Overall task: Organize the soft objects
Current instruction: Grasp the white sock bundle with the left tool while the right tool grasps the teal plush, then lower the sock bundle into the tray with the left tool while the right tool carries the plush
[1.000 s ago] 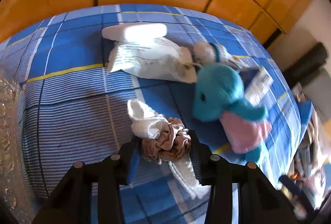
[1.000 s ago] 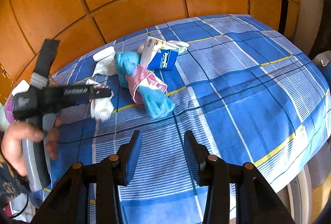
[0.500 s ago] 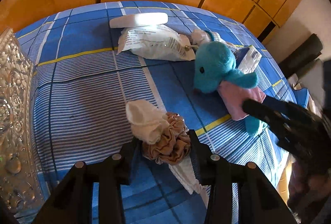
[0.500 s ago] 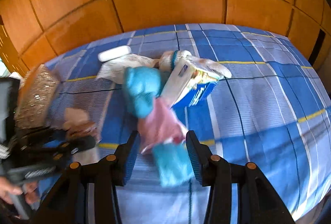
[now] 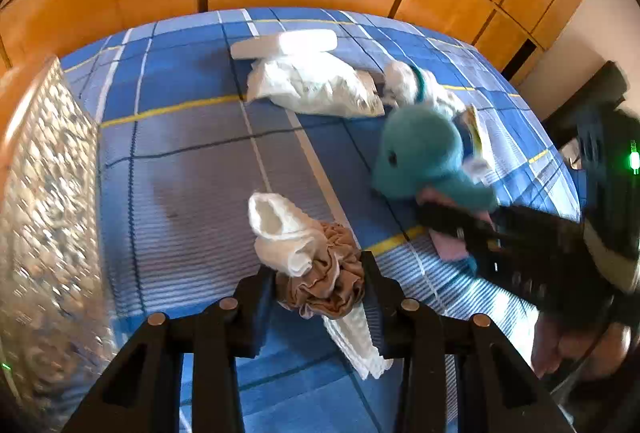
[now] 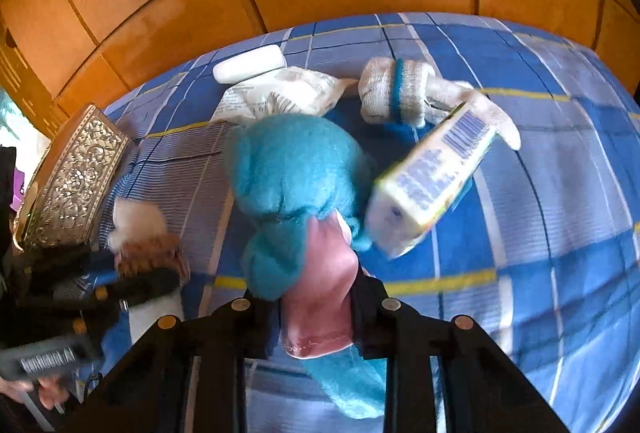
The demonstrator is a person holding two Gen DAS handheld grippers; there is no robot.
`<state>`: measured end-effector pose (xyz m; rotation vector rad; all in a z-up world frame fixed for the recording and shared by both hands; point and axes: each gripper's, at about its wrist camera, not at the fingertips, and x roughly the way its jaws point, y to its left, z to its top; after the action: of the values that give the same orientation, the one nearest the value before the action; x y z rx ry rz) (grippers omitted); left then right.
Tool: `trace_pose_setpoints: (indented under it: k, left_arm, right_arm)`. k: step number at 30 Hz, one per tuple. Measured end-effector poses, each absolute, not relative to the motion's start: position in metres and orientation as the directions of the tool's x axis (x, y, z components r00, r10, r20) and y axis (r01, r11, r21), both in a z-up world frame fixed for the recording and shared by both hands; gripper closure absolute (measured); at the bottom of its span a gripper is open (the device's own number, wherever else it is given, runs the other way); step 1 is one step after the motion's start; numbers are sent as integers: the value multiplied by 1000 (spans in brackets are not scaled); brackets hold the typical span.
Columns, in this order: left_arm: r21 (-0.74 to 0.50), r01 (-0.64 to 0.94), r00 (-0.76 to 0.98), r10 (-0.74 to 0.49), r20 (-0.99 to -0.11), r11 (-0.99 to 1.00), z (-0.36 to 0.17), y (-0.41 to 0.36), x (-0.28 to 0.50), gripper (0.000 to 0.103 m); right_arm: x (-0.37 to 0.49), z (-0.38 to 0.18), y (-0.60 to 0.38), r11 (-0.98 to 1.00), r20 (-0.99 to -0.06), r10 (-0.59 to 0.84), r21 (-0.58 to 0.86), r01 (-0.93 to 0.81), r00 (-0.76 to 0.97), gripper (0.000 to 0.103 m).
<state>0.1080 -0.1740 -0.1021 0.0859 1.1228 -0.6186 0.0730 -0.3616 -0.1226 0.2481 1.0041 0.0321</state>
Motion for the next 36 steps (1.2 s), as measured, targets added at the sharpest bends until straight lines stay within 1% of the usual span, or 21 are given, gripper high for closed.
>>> trace_pose_setpoints:
  k: [4,7,9,11,16,22,26,30,33,36]
  left_arm:
    - [-247,479,306,-425,-852,842,-82,-172,126,64]
    - [-248,450,337,-420,-843,858,-59,-170,148,64]
    - [-257,410,343,-409,-846,875,-45,-167,172,64]
    - [-263,368,371,-400,-838,892,-27,-159,196,64]
    - [-195,279,501,-316,-806,940,23,-123,248,64]
    - [-124,138,599,-183,-780,983,62,-38,284,64]
    - [-76,17,639,-69,-766,997,74,42,296,64]
    - [-61,-91,642,12,-766,994,69,117,284,64]
    - [-87,-152,647,33,-761,985,61,164,259,64]
    - [-107,-176,639,31,-768,979,45,197,225,64]
  right_arm:
    - [65,-126,-367,951,-811,160,280,132,562,75]
    - [63,-126,-361,957,-811,128,252,143,571,74]
    - [61,-125,-354,966,-812,94,215,146,575,74]
    - [60,-124,-352,967,-812,87,208,147,577,75]
    - [52,-124,-350,965,-806,95,218,145,584,75]
    - [46,-125,-349,960,-800,96,231,156,592,75]
    - [43,-125,-346,965,-804,93,218,146,587,74]
    - [46,-124,-342,971,-814,74,191,145,576,74]
    - [46,-125,-339,975,-816,57,170,145,576,74]
    - [47,-125,-337,977,-817,39,152,150,575,74]
